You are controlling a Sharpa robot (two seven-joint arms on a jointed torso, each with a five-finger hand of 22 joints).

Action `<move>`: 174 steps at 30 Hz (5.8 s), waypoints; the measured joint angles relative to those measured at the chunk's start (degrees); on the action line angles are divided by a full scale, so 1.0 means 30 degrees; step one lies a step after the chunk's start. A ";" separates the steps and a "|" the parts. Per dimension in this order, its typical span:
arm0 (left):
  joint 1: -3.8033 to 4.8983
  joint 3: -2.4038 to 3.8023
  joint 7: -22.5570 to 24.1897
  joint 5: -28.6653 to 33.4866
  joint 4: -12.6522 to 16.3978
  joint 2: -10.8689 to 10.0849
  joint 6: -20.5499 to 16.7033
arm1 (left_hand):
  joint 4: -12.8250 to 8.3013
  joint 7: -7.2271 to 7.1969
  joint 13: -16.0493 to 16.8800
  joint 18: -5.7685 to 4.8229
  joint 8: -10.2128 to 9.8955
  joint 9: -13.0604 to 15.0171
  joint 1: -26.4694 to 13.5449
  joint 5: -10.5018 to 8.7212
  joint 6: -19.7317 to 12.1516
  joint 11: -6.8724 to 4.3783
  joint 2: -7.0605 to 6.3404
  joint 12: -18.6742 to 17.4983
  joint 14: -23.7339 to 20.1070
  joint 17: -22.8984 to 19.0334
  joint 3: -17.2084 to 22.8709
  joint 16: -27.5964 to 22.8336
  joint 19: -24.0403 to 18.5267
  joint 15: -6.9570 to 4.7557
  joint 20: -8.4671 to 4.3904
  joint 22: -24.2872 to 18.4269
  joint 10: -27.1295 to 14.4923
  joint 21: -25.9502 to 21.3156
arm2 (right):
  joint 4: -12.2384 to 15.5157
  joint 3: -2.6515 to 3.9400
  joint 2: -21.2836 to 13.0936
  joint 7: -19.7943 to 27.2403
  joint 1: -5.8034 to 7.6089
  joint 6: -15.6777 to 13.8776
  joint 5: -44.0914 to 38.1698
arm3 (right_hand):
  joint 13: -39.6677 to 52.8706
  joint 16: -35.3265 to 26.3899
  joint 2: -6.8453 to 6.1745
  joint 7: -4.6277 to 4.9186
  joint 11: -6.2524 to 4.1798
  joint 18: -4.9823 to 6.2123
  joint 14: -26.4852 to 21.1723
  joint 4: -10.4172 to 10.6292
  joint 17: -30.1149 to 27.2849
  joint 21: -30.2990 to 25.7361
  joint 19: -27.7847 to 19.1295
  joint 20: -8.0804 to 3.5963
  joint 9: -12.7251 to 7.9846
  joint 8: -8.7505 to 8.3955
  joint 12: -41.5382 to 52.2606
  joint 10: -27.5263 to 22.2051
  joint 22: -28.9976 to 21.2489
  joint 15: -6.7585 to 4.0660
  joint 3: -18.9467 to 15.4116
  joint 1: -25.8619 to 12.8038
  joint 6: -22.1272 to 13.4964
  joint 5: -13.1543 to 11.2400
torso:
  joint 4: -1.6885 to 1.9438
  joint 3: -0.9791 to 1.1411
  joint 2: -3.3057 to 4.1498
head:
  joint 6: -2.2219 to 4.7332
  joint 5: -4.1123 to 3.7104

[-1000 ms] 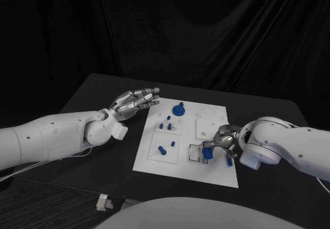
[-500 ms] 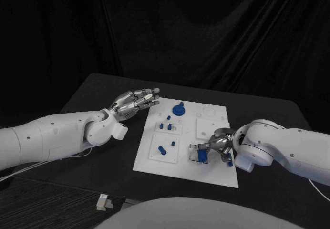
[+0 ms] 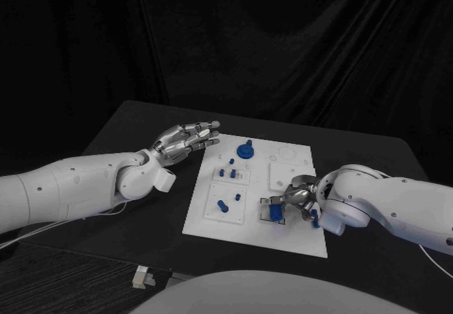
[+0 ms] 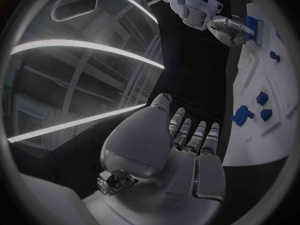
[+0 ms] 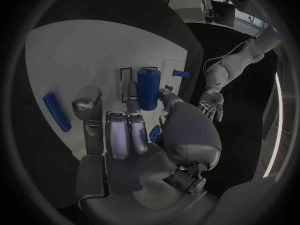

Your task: Assemble the parts on the task board

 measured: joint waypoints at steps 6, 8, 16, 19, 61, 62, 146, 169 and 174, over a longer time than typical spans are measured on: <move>-0.0012 0.0001 -0.0048 0.0000 -0.0013 0.0019 0.0046 | 0.0000 0.0000 0.0000 -0.0001 0.0001 0.0000 0.0000 0.0000 0.0000 0.0000 0.0000 0.0000 0.0000 0.0000 0.0000 0.0001 0.0000 0.0000 0.0000 -0.0003 0.0000 0.0000 | -0.0003 0.0010 0.0051 0.0017 -0.0021 -0.0025 -0.0254 | 0.0000 -0.0001 0.0097 -0.0001 0.0000 0.0000 0.0008 0.0159 0.0001 -0.0178 0.0003 0.0003 0.0248 0.0003 0.0000 0.0001 -0.0001 -0.0009 0.0158 -0.0097 0.0001 -0.1069 | -0.0004 -0.0002 0.0000 | 0.0000 0.0035; -0.0023 0.0005 -0.0066 0.0000 -0.0020 0.0025 0.0065 | 0.0000 0.0000 0.0000 0.0000 0.0000 0.0000 0.0000 0.0000 -0.0001 0.0000 0.0000 0.0000 0.0000 0.0000 0.0000 0.0001 -0.0001 0.0000 0.0000 -0.0005 0.0000 0.0000 | -0.0003 0.0014 0.0067 0.0018 -0.0026 -0.0030 -0.0310 | 0.0000 -0.0002 0.0097 0.0000 0.0000 0.0000 0.0009 0.0160 0.0001 -0.0178 0.0096 0.0091 0.0280 0.0003 0.0000 0.0001 -0.0001 -0.0009 0.0159 -0.0098 0.0001 -0.1112 | -0.0005 0.0000 0.0000 | 0.0000 0.0037; -0.0077 0.0003 -0.0129 0.0000 -0.0037 0.0032 0.0120 | 0.0000 0.0000 0.0001 0.0000 0.0000 -0.0001 0.0000 0.0000 0.0000 0.0000 0.0000 0.0001 0.0001 0.0000 0.0000 0.0001 -0.0001 0.0001 0.0000 -0.0022 0.0000 0.0000 | 0.0002 0.0032 0.0122 0.0020 -0.0073 -0.0032 -0.0437 | 0.0000 -0.0002 0.0001 -0.0004 -0.0002 0.0001 0.0012 0.0456 0.0001 -0.0179 0.0131 0.0131 0.0684 0.0011 0.0000 0.0002 0.0000 -0.0015 0.0446 -0.0195 0.0005 -0.3097 | 0.0000 0.0000 0.0000 | 0.0000 0.0062; -0.0088 0.0002 -0.0144 0.0000 -0.0043 0.0033 0.0142 | 0.0000 0.0000 0.0000 -0.0001 0.0000 0.0000 0.0000 0.0000 0.0000 0.0000 0.0000 0.0000 0.0001 0.0000 0.0000 0.0002 0.0000 0.0001 0.0000 -0.0022 0.0000 0.0000 | 0.0005 0.0033 0.0158 0.0020 -0.0106 -0.0032 -0.0460 | 0.0000 -0.0002 0.0001 -0.0006 -0.0003 0.0002 0.0012 0.0638 0.0000 -0.0180 0.0131 0.0132 0.0753 0.0029 0.0000 0.0002 0.0000 -0.0016 0.0626 -0.0195 0.0007 -0.3536 | 0.0000 0.0000 0.0000 | 0.0000 0.0084; -0.0206 0.0003 -0.0441 -0.0001 -0.0262 0.0115 0.0338 | -0.0001 0.0000 0.0000 0.0001 0.0000 0.0000 0.0001 0.0000 -0.0001 0.0075 0.0000 0.0219 0.0097 0.0000 0.0001 0.0129 -0.0001 0.0099 0.0000 -0.0093 0.0075 0.0000 | -0.0119 0.0001 0.0365 0.0008 -0.0338 -0.0010 -0.0865 | 0.0000 -0.0002 0.0098 -0.0138 -0.0142 0.0002 -0.0087 0.3313 0.0000 -0.0847 0.0134 0.0132 0.0930 0.0190 0.0000 -0.0127 0.0000 -0.0125 -0.3737 -0.0716 0.0344 -0.6731 | 0.0000 0.0004 0.0000 | 0.0002 0.0154; -0.0211 0.0003 -0.0452 -0.0001 -0.0266 0.0119 0.0348 | -0.0001 0.0000 0.0001 -0.0001 0.0000 0.0000 0.0000 0.0000 -0.0001 0.0075 0.0000 0.0219 0.0097 0.0000 0.0001 0.0129 -0.0001 0.0099 0.0000 -0.0094 0.0076 0.0000 | -0.0107 0.0000 0.0358 0.0021 -0.0340 -0.0020 -0.0907 | -0.0001 -0.0001 -0.0253 -0.0139 -0.0142 0.0003 -0.0087 0.3621 0.0000 -0.0847 0.0134 0.0133 0.0940 0.0190 0.0000 -0.0127 -0.0001 -0.0125 -0.4050 -0.0873 0.0344 -0.6731 | 0.0000 0.0004 0.0000 | 0.0002 0.0154; -0.0342 0.0003 -0.0694 -0.0003 -0.0247 0.0060 0.0533 | -0.0002 0.0001 0.0001 0.0000 0.0001 0.0000 0.0000 0.0001 0.0002 0.0109 0.0000 0.0221 0.0098 0.0000 0.0002 0.0129 0.0002 0.0099 0.0000 -0.0094 0.0107 0.0000 | 0.3615 -0.0013 -0.2453 0.4884 -0.3304 -0.7766 -1.6879 | 0.0000 0.0327 -0.2181 0.1463 0.0718 0.0003 0.0012 0.3742 0.0001 -0.0325 -0.0207 0.0951 0.4007 1.0699 0.0000 0.0235 0.0001 0.0532 -0.7327 0.6973 -1.7436 -0.2377 | -0.0002 0.0004 -0.0005 | 0.0002 0.0251; -0.0382 0.0003 -0.0774 -0.0004 -0.0298 0.0121 0.0643 | -0.0002 0.0000 0.0001 0.0001 0.0001 0.0000 0.0000 0.0001 0.0004 0.0109 0.0000 0.0222 0.0098 0.0001 0.0002 0.0129 0.0002 0.0100 0.0000 -0.0094 0.0108 0.0000 | 0.3178 -0.0009 -0.2055 0.4713 -0.3359 -0.7394 -1.7091 | 0.0000 0.0312 -0.0969 0.1288 0.0650 0.0004 0.0012 0.3507 0.0000 -0.0845 -0.0209 0.0950 0.2507 1.3280 0.0000 0.0171 0.0000 0.0530 -0.7088 0.6326 -1.7252 0.0993 | 0.0007 0.0004 -0.0004 | 0.0002 0.0289; -0.0392 0.0003 -0.0788 -0.0004 -0.0299 0.0138 0.0669 | -0.0002 0.0001 0.0002 0.0000 0.0001 0.0000 0.0000 0.0001 0.0004 0.0109 0.0000 0.0221 0.0098 0.0000 0.0002 0.0129 0.0002 0.0100 0.0000 -0.0094 0.0107 0.0000 | 0.3135 -0.0009 -0.1985 0.4691 -0.3385 -0.7307 -1.7101 | 0.0000 0.0311 -0.0722 0.1288 0.0649 0.0003 0.0012 0.3505 0.0001 -0.0846 -0.0209 0.0950 0.1978 1.3524 0.0000 0.0170 0.0000 0.0531 -0.7087 0.6581 -1.7252 0.2029 | 0.0005 0.0004 -0.0004 | 0.0002 0.0276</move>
